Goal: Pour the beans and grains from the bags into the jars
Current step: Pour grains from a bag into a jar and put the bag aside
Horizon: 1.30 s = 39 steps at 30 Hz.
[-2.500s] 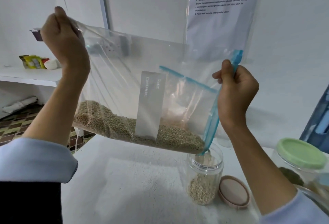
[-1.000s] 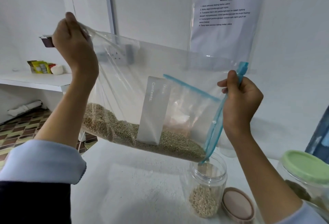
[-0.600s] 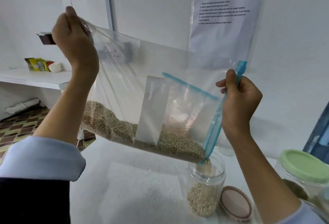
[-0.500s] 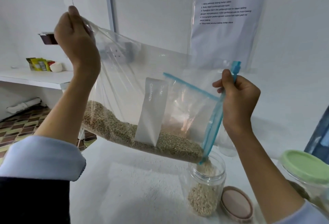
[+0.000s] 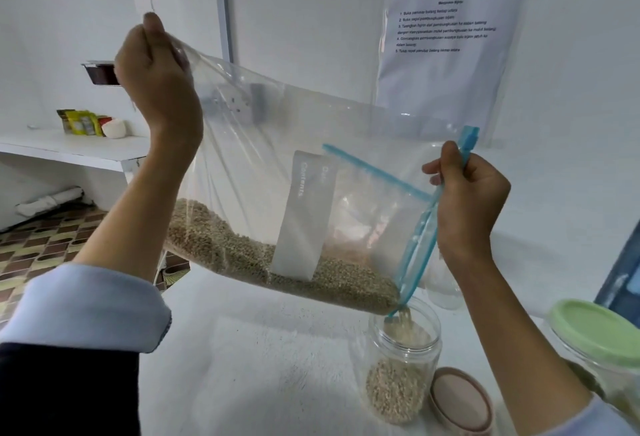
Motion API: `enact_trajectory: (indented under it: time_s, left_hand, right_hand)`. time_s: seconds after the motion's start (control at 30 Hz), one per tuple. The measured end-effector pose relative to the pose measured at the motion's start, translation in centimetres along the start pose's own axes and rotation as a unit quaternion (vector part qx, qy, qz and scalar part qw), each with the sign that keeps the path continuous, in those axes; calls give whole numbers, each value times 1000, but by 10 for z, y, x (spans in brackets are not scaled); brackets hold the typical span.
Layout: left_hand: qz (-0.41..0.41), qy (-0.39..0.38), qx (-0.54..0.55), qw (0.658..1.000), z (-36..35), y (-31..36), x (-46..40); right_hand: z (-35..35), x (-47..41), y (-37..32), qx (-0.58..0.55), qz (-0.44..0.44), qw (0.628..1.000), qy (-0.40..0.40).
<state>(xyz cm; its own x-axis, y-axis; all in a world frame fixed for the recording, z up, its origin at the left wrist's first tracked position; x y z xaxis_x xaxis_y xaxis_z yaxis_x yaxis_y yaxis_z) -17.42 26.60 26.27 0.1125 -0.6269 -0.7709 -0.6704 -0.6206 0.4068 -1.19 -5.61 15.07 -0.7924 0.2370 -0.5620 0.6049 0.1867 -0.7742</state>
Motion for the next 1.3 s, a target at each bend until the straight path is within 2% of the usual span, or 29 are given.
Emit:
enact_trajectory:
  time_s: [0.23,0.53,0.8,0.9,1.0,1.3]
  left_hand:
    - [-2,-6,-9,1000,-4,-2,4]
    - [-9,4,-3,1000,-1,-3,-1]
    - [-17,12,11,1000,4,-1,-5]
    - [0,21,29,999,4,-1,-5]
    - [9,23,26,999,5,-2,-5]
    - [12,25,19,999,11,-10,-2]
  right_hand:
    - [1,2,-4,3,-1,1000,-25]
    - [6,6,-7,-24,5,1000,3]
    - [-7,4,-9,-5,-7,1000,-27]
    - [-8,3,-7,-10,-2,1000,-19]
    - [-11,-1,-4,1,-22,999,-44]
    - [4,-1,-1,-4,-23,1000,-17]
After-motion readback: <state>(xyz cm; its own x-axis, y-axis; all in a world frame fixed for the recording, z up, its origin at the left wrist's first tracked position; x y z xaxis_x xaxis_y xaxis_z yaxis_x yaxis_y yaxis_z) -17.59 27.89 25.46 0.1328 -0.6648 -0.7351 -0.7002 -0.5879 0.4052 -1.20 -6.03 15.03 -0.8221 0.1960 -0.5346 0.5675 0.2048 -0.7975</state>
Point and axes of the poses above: each hand's wrist, its own x-axis away from the middle knuckle, its own z-axis out of the back of the hand, y = z × x, the point moved 8 cm from there along -x, towards the middle knuckle, and after that the axes turned 2 degrees about y, right-handed, at the moved point
